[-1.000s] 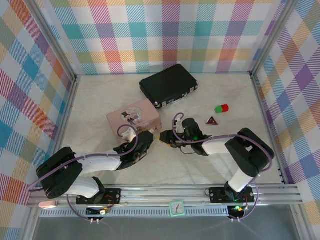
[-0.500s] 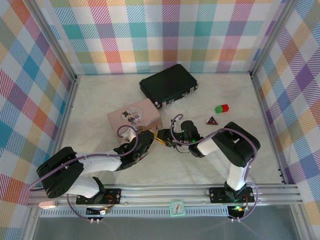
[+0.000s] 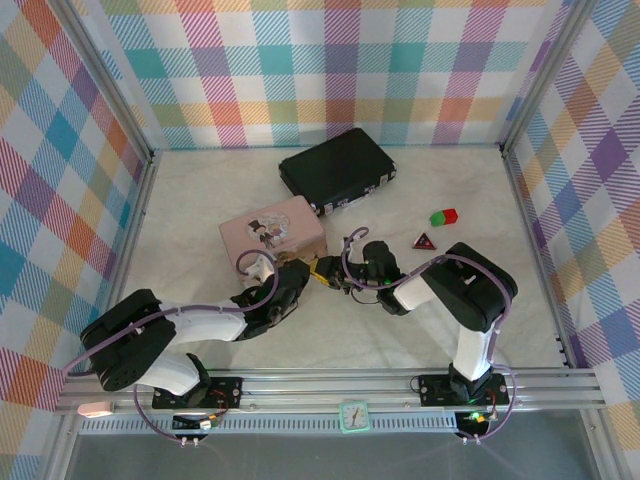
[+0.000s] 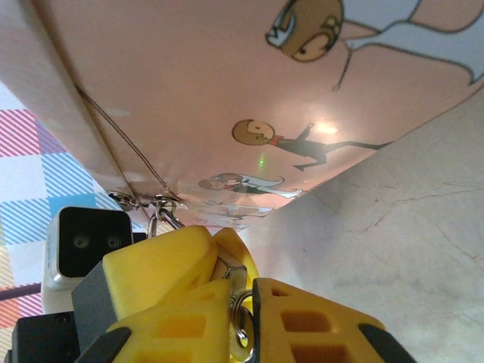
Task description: Unlock a padlock with a key
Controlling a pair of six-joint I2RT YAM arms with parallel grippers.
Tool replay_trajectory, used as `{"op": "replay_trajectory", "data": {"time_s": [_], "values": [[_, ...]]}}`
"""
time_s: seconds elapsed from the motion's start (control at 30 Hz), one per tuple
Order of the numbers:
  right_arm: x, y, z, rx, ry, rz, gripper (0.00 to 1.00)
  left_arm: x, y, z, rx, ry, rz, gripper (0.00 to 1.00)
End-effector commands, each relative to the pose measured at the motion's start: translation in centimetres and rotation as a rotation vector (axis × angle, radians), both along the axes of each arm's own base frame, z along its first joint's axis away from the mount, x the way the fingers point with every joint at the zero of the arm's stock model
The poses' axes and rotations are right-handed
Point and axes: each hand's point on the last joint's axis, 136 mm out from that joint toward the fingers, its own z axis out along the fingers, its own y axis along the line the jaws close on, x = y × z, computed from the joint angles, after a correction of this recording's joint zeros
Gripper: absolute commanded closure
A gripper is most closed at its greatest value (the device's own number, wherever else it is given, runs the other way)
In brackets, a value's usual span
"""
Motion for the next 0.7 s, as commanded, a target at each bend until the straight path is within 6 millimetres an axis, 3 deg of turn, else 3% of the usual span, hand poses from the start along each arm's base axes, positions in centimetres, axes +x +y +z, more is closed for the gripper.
{"op": "replay_trajectory", "data": {"time_s": [0.0, 0.07, 0.23, 0.33, 0.57, 0.67], "values": [[0.2, 1.0, 2.2, 0.067, -0.051, 0.018, 0.96, 0.1, -1.3, 1.2, -0.074, -0.034, -0.030, 1.00], [0.2, 1.0, 2.2, 0.071, -0.041, 0.014, 1.00, 0.1, -1.2, 0.9, -0.068, -0.029, -0.027, 1.00], [0.0, 0.7, 2.4, 0.089, 0.018, -0.003, 1.00, 0.2, -0.9, 0.2, -0.056, -0.020, -0.014, 0.72], [-0.3, 0.5, 2.6, 0.092, 0.049, -0.015, 1.00, 0.4, -0.9, 0.0, -0.058, -0.022, -0.007, 0.65], [-1.4, 0.6, 2.2, 0.052, 0.081, -0.017, 1.00, 0.7, -1.2, -0.8, -0.077, -0.018, 0.006, 0.63], [-1.8, 0.7, 1.8, 0.050, 0.108, -0.019, 1.00, 1.0, -1.1, -1.0, -0.086, -0.022, 0.018, 0.69]]}}
